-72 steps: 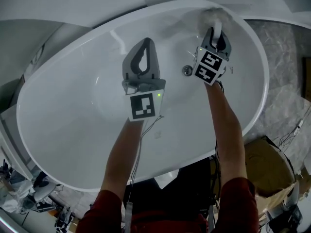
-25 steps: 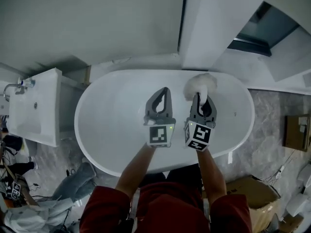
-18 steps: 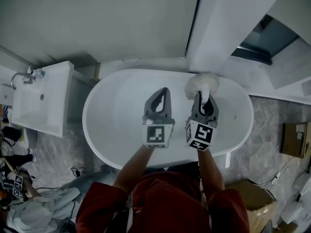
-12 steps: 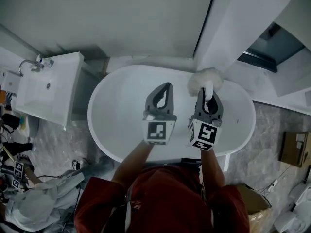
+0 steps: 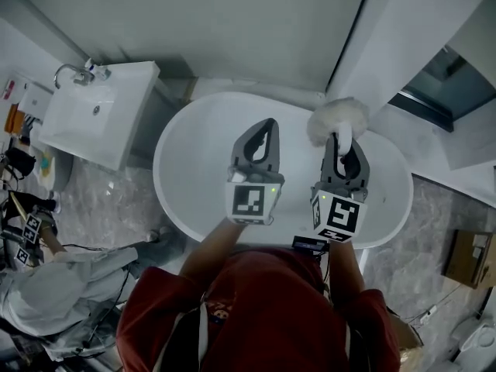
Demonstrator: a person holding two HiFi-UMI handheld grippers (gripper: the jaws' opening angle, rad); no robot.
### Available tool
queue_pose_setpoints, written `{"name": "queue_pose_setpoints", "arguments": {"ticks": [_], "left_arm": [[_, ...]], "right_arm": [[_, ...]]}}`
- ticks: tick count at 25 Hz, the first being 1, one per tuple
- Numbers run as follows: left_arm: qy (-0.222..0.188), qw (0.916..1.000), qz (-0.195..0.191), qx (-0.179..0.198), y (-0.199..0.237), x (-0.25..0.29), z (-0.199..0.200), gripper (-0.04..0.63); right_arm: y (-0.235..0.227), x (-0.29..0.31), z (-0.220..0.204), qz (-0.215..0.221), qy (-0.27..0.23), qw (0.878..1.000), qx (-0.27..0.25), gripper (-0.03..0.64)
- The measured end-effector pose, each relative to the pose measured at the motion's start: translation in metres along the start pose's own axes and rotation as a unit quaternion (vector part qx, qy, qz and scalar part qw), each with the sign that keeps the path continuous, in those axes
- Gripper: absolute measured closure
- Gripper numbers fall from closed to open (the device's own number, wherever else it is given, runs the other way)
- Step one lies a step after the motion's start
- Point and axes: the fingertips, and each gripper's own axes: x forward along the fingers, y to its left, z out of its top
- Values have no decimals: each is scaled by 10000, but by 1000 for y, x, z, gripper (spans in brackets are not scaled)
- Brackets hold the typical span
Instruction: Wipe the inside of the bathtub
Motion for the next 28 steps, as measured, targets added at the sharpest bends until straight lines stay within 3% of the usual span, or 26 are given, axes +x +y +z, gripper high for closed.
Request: {"name": "queue_pose_setpoints", "arguments": {"ticks": [2,8,13,28], "left_arm": [[-98,9996,129,-238,2,-12,15,580],[-351,9983,297,-357,4,-39,28,580],[-404,9989,199,-124,-6,-51,9,580],[-618,9976,-74,-307,-25,-47,21,580]], "right_arm": [[5,-14,13,69,-117,9999,10,523],[16,-44,38,19,-647,9977,-222,523],[18,-49,23,204,-1040,9942,-170,523],[16,-54,18,233,-840,9961,-133,523]]}}
